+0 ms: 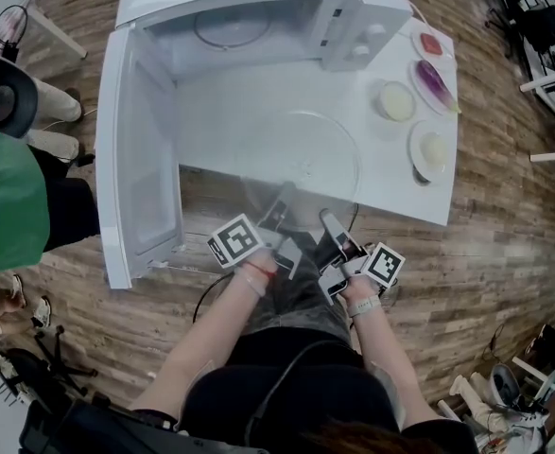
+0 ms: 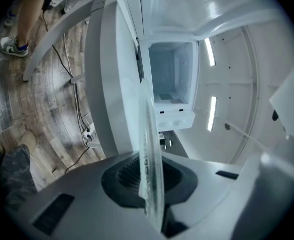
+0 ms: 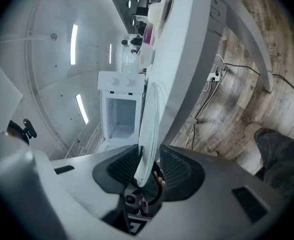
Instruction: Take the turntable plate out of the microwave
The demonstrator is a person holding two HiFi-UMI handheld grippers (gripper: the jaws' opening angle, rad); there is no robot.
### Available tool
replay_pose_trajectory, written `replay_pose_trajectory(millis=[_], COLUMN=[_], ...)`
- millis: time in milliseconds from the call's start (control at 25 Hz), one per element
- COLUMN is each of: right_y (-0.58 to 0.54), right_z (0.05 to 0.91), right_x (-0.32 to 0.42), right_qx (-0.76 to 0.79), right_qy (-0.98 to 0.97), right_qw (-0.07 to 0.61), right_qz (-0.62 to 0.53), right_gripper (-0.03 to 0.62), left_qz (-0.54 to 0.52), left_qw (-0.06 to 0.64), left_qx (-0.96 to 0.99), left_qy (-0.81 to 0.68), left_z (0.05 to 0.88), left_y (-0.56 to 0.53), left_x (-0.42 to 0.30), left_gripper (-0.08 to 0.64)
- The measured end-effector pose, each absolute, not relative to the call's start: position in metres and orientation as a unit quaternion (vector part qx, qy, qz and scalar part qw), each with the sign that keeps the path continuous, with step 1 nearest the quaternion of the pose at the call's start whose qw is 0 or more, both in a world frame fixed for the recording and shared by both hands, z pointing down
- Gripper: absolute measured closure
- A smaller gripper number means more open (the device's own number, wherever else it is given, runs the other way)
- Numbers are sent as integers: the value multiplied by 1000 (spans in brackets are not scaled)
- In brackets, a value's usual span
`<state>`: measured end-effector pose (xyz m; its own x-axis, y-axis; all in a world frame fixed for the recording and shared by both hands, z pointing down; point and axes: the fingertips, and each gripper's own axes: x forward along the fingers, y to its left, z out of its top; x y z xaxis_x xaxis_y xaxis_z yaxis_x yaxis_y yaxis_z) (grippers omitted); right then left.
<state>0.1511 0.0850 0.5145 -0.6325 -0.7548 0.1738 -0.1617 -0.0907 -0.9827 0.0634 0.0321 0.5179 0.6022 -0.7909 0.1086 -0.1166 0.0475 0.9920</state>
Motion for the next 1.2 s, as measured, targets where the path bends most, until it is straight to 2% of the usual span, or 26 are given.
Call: replay_pose_trajectory(millis=[160,280,480,640,880,1200], right_y=[93,96,97,96,87,74], right_z=[517,519,519,520,521,522], right_x=[137,136,139,142,147,151], right_qx=[-352,-354,-347,-348,-354,-363], right_qy=[635,630,611,602,602,605], right_qw=[218,220,250,268,277,289], right_qz=[-652,-656,-666,-666,-660,-647], right_gripper=[466,524,538,541,543,544], left_qz=[-266,-262,-244,-218,-210,-224], left_qw=[630,631,617,607,607,624], left_qx=[637,637,660,682,690,684], left_qy=[-355,-357,-353,-345,-335,-305], left_z=[519,519,518,518,515,511], left_y=[34,35,38,40,40,39], left_x=[64,64,66,69,71,69], left_gripper=[528,528,528,525,466,431])
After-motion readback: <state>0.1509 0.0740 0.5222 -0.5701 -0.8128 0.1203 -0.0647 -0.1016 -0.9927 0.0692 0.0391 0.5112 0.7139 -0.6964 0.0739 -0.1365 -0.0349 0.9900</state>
